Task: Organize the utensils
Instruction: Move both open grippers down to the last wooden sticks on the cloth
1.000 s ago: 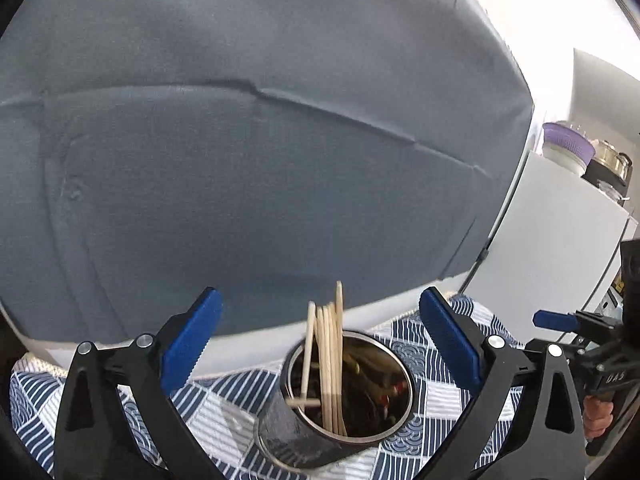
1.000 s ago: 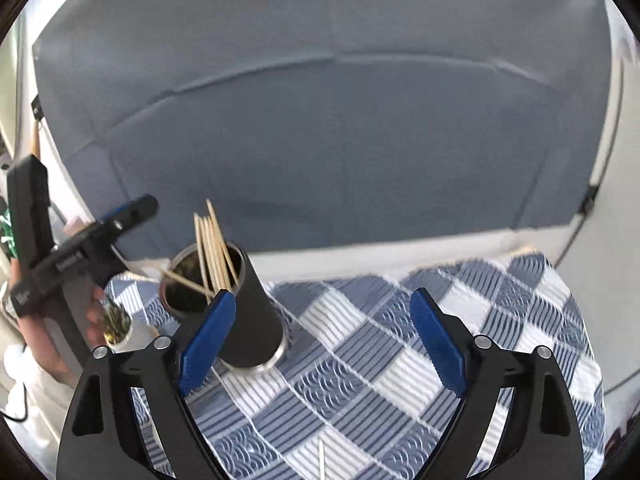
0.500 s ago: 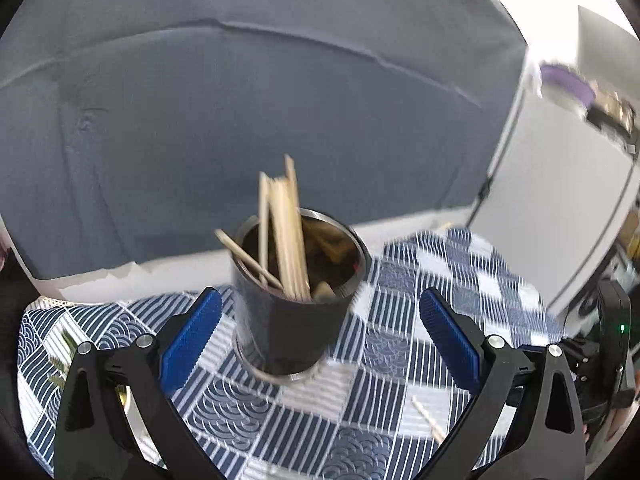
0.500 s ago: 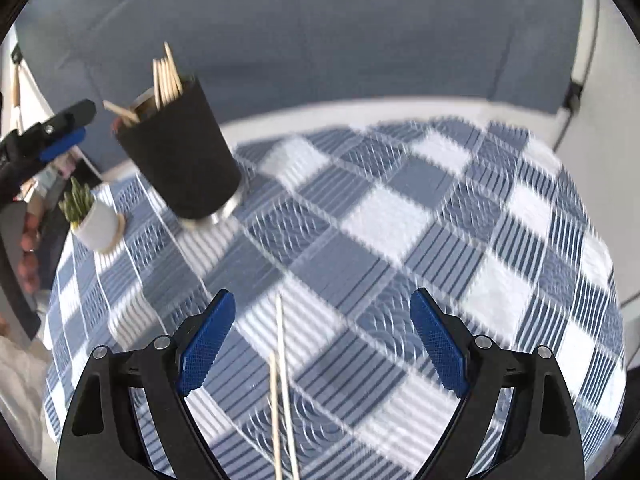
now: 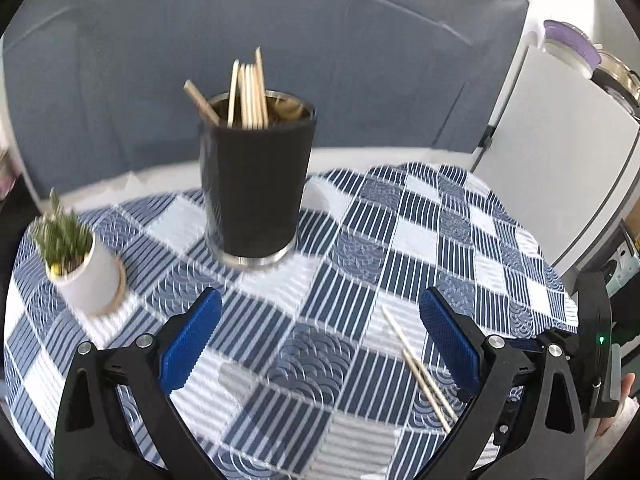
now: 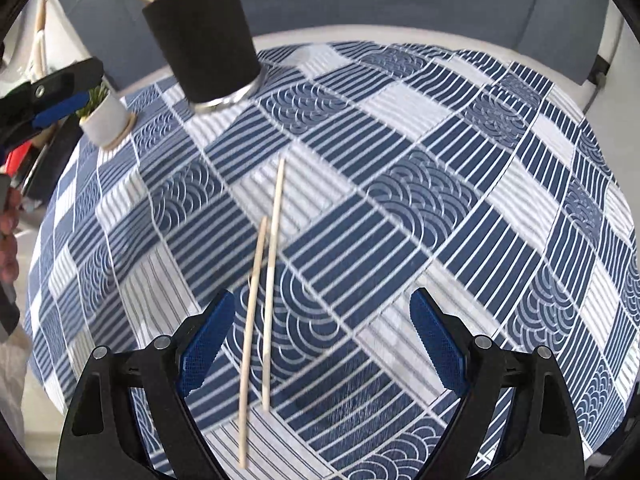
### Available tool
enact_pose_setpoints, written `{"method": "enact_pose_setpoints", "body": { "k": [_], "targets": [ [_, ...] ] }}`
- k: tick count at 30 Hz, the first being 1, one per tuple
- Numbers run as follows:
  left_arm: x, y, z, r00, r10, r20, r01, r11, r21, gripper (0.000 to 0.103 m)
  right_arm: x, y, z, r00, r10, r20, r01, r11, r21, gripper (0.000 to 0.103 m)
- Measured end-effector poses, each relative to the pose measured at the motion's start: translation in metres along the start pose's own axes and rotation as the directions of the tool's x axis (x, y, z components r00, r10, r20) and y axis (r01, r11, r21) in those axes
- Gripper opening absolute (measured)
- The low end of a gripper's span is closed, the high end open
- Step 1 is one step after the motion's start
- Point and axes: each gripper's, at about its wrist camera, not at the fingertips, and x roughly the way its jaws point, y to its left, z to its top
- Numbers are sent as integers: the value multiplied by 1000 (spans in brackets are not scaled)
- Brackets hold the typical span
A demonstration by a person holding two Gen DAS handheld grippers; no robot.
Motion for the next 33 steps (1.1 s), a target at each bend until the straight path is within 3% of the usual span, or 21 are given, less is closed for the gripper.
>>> {"method": "enact_pose_setpoints", "body": {
  "k": [19,33],
  "targets": [
    [34,-15,-82,981,-16,-191,3,998,-70,97,12,8,-22,999,-31,-23,29,994,-103,84],
    [48,-28,-100,965,-1,-262,-33,991,-126,97,35,-15,24,998,-8,-63,-7,970,-241,85]
  ]
}}
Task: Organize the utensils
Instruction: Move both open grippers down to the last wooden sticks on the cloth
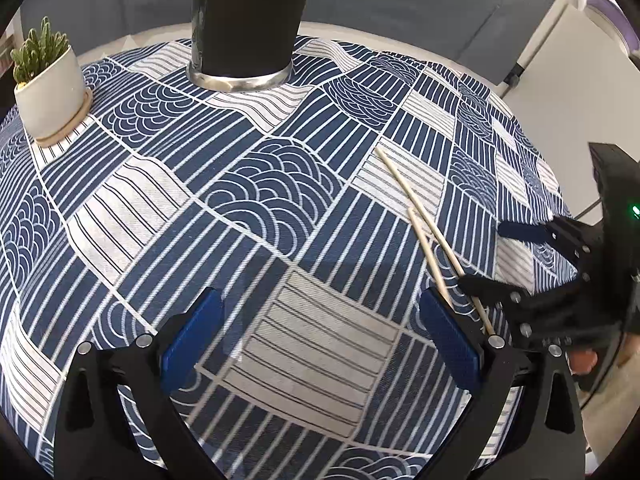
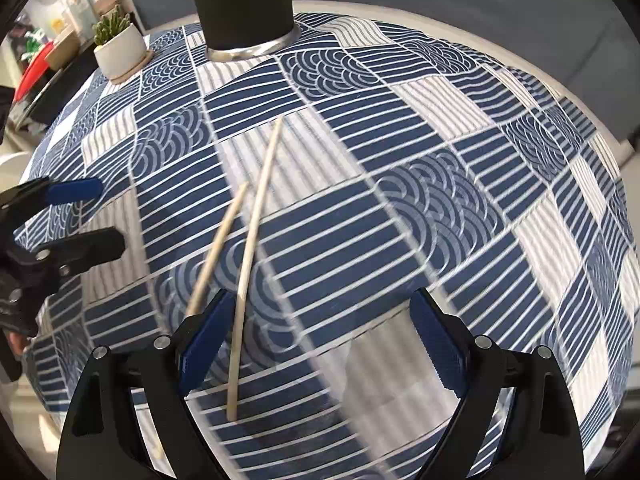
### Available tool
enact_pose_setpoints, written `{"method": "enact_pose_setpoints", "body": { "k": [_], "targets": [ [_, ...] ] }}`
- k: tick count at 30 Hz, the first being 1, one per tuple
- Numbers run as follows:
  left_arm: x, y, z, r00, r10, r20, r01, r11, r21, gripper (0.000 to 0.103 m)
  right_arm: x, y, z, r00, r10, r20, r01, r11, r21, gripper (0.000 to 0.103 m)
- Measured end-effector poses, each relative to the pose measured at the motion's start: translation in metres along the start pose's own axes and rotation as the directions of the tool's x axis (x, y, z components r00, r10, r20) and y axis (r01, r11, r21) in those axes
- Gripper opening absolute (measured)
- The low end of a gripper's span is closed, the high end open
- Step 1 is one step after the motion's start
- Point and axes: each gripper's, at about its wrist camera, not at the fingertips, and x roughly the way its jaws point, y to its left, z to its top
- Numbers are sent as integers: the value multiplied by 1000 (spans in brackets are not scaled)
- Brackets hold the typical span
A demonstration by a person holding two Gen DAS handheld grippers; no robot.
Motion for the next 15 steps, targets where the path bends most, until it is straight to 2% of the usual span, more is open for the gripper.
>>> {"method": "enact_pose_setpoints", "body": {
  "k": [5,10,15],
  "targets": [
    [2,-22,1,999,20,-29,-19,999,33,97,7,-26,15,1000,4,-13,-5,1000,-12,85],
    [9,-41,-2,997,33,-73,-32,999,15,97,13,-37,35,999,0,-33,-2,999,-54,85],
    [18,-63,-6,989,101,-112,-97,994,45,97,22,-33,53,999,23,-43,-28,992,-126,85]
  ]
}}
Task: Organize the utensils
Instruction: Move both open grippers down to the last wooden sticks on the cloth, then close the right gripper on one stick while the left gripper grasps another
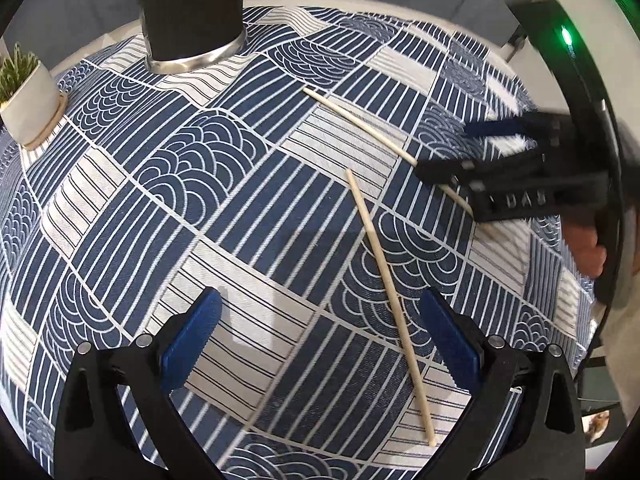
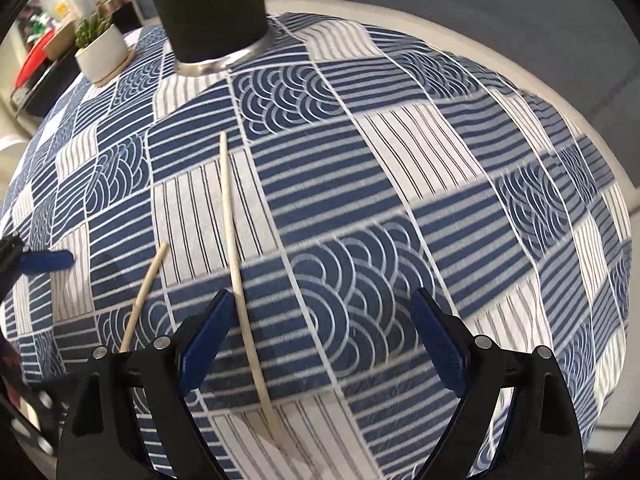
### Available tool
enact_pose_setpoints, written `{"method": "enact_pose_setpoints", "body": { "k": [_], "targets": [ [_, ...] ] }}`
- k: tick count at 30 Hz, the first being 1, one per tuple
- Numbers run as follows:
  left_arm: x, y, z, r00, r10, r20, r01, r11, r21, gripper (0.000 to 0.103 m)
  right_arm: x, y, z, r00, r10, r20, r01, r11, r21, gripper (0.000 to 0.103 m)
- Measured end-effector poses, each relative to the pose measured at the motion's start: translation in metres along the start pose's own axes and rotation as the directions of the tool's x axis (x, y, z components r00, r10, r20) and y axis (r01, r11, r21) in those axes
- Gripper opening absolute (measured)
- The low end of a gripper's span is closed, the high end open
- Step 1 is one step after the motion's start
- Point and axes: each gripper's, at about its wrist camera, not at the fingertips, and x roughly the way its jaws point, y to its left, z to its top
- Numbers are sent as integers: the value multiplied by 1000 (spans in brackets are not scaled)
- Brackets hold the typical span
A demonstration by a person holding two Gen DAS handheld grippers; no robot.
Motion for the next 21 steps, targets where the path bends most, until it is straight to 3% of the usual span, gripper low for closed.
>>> {"method": "enact_pose_setpoints", "body": {
  "k": [5,8,11,13,15,21],
  "targets": [
    [4,-9,1,998,60,-11,-60,998,4,97,4,3,19,999,-48,-24,48,999,-9,82],
    [6,-11,-1,995,104,-5,-104,994,22,97,6,2,25,998,15,-58,-14,1000,14,66],
    [10,-19,-1,988,151,-16,-150,987,61,98,4,4,27,998,23,-65,-23,1000,4,46],
    [11,-17,0,989,150,-15,-149,988,42,98,1,6,26,997,28,-74,-28,1000,-2,20],
    [10,-17,-1,988,154,-2,-153,987,38,99,1,4,25,996,27,-83,-27,1000,-1,5],
    [8,-18,-3,987,163,15,-163,987,9,99,-6,-8,10,995,43,-86,-38,998,54,5]
  ]
}}
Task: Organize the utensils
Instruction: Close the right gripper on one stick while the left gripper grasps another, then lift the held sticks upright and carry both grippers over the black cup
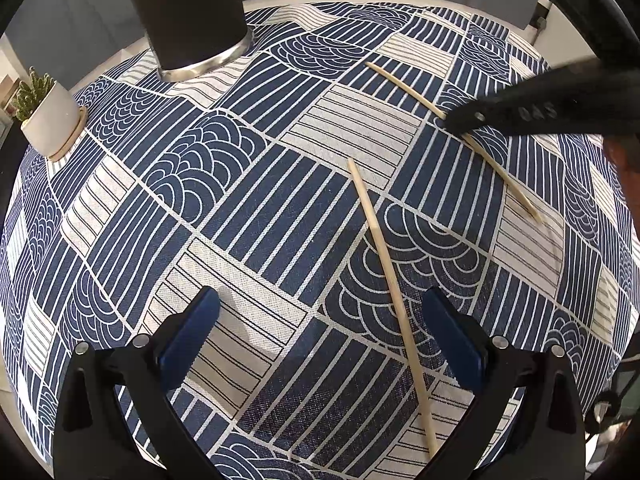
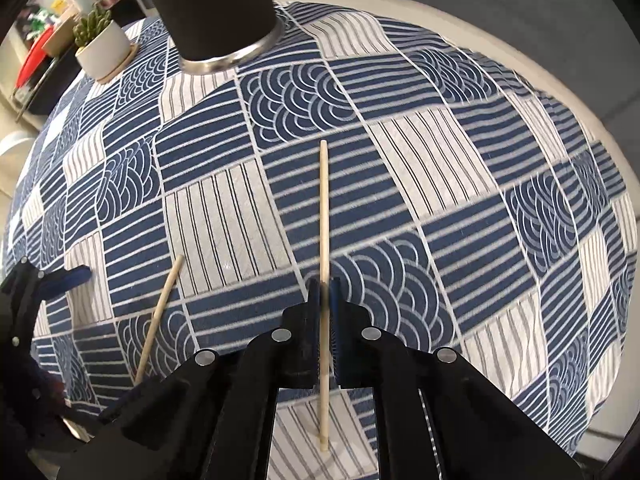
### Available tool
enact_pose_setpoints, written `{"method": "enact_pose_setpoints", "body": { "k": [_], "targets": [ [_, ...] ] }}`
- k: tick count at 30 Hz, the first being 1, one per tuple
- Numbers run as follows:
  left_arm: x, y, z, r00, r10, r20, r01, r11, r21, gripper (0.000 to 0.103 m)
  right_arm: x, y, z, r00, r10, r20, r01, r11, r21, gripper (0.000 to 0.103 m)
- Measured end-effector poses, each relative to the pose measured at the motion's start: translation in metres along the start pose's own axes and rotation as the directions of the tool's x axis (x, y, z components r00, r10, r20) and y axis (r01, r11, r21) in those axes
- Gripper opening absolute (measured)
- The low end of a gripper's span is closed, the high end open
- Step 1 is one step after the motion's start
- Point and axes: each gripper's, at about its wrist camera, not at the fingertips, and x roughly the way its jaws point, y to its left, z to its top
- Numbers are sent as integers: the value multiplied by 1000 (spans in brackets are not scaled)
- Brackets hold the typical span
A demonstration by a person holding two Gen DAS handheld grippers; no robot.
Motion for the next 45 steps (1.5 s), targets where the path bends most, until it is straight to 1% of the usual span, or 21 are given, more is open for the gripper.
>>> {"method": "enact_pose_setpoints", "body": {
  "k": [2,4,6,8,10,13,14,15,16,18,19,20,21,23,25,27,31,34,38,39,45],
  "targets": [
    [0,-1,0,1000,12,7,-11,1000,-22,99,-2,-6,-8,1000,6,-2,-6,1000,26,5],
    [0,-2,1,1000,10,4,-10,1000,-22,99,-4,-14,-15,1000,19,-4,-19,998,59,5],
    [-1,-2,0,1000,5,8,-5,1000,-9,99,-6,-23,-24,999,39,-5,-38,995,95,5],
    [-1,0,-2,1000,-7,5,7,1000,22,98,-10,-32,-34,999,34,-5,-33,993,117,5],
    [-5,3,-4,1000,-14,3,14,999,39,92,-13,-42,-46,999,31,-10,-29,989,145,5],
    [-11,11,-6,1000,-19,0,19,998,55,77,-20,-54,-65,1000,25,-16,-22,981,192,5],
    [-13,13,-7,1000,-21,-4,21,998,60,69,-22,-57,-72,1000,18,-17,-14,979,204,5],
    [-15,18,-7,1000,-22,-9,23,998,63,58,-24,-59,-80,1000,10,-17,-6,975,221,5],
    [-17,22,-7,1000,-23,-14,24,997,67,51,-25,-61,-85,1000,7,-16,-3,972,236,5],
    [-21,32,-9,999,-29,-28,31,998,62,23,-30,-65,-99,1000,15,-14,-11,962,274,5],
    [-22,40,-10,998,-40,-41,42,998,53,19,-31,-66,-105,1000,11,-14,-7,960,279,5],
    [-22,45,-10,997,-48,-54,50,998,42,8,-33,-65,-110,1000,4,-14,0,960,280,5],
    [-23,52,-11,996,-57,-74,60,998,31,5,-35,-64,-116,1000,-4,-15,8,960,280,5],
    [-24,61,-14,994,-49,-101,53,998,36,5,-37,-63,-123,1000,-13,-14,16,957,289,5],
    [-27,69,-19,993,-5,-115,13,997,71,5,-40,-61,-131,1000,-27,-12,30,951,309,5],
    [-30,81,-26,990,29,-135,-18,996,83,5,-46,-62,-143,1000,-25,0,24,942,335,5],
    [-40,110,-39,988,43,-148,-34,997,66,5,-55,-46,-155,999,-28,21,18,929,370,5],
    [-54,130,-48,988,71,-138,-61,995,73,5,-63,-27,-160,998,-38,46,18,930,368,5],
    [-74,153,-55,991,87,-104,-79,994,79,5,-78,-1,-162,995,-45,92,9,931,365,5],
    [-78,157,-55,991,94,-93,-86,993,85,5,-85,0,-167,994,-50,101,10,932,363,5],
    [-106,181,-45,994,109,-15,-107,989,105,5,-109,43,-151,975,-54,217,-25,939,343,5]
  ]
}}
